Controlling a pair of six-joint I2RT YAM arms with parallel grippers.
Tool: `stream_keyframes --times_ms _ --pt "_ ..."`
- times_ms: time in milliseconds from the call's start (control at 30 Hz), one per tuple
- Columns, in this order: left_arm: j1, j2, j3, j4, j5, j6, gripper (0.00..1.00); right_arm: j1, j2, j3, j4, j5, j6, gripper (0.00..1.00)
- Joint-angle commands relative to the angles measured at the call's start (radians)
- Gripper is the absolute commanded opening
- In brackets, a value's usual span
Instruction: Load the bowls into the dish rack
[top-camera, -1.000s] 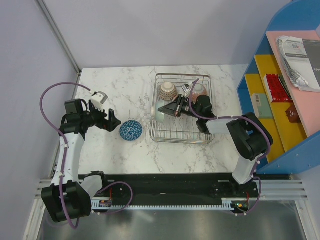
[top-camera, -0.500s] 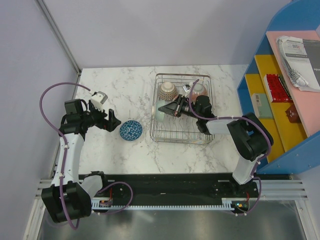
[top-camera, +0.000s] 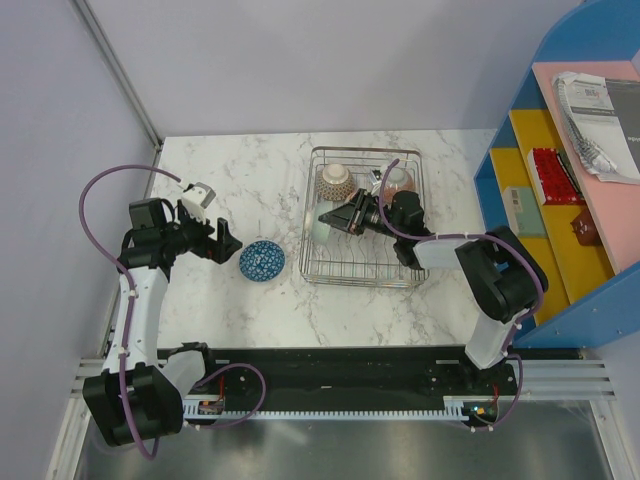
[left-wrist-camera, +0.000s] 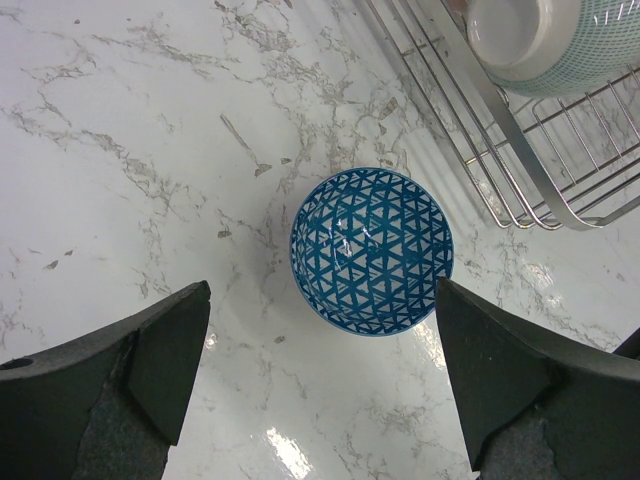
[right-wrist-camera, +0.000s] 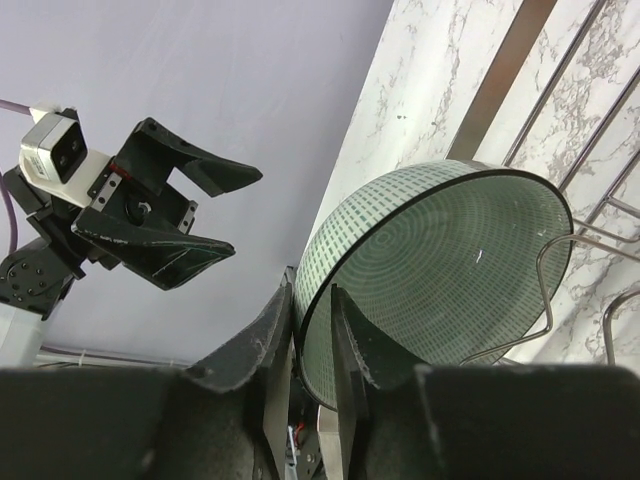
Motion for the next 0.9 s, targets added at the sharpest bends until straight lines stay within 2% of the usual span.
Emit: stream_keyframes --times_ms 0,133,267,500,867 --pt "0.009 -0.018 0.003 0.023 0.041 0.028 1.0 -0.006 -0.012 -0.012 -0.071 0.049 -0.049 0.31" --pt "0.009 -0.02 0.006 0.021 0.041 0.029 1.0 -0.006 -0.021 0.0 -0.11 0.046 -0.073 0.38" --pt "0.009 -0.021 0.006 0.02 0.041 0.029 1.0 -0.008 -0.029 0.016 -0.17 0.038 -0.108 0.5" --pt "0.007 -0.018 0.006 0.017 0.044 0.029 1.0 -0.008 -0.056 0.025 -0.254 0.049 -0.156 0.62" --pt "0.009 -0.021 0.006 0.017 0.053 0.032 1.0 -0.006 -0.102 0.048 -0.384 0.104 -0.23 0.64"
